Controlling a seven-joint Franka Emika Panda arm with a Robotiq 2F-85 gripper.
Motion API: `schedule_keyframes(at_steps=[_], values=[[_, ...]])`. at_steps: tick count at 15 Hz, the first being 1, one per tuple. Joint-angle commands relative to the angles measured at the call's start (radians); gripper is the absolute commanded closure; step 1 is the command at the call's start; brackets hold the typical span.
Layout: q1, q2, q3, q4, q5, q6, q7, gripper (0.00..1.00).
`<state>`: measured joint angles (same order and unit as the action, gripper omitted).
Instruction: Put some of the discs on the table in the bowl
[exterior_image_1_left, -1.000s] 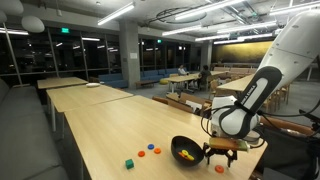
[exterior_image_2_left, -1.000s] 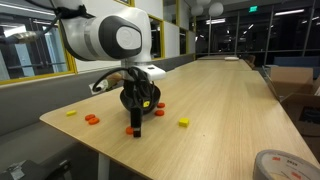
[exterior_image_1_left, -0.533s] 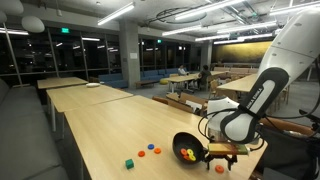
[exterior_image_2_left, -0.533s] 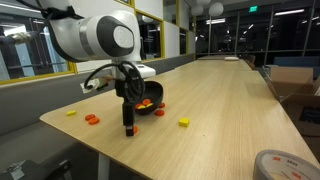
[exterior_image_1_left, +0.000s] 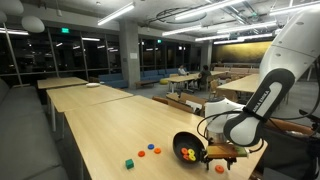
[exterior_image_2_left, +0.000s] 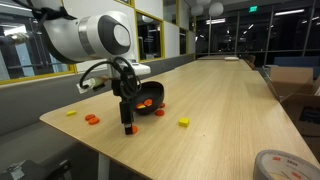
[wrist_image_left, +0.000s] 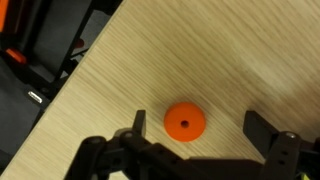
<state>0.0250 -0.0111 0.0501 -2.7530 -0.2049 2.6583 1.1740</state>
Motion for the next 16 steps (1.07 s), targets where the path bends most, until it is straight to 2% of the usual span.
schedule_keyframes(at_steps=[1,10,16], values=[[0.001,-0.02,-0.003,0.001,-0.023,0.007,0.043,0.0],[-0.002,-0.023,-0.013,0.005,0.301,0.022,-0.176,0.0],[-0.017,-0.039,-0.03,-0.002,0.31,0.022,-0.18,0.0]])
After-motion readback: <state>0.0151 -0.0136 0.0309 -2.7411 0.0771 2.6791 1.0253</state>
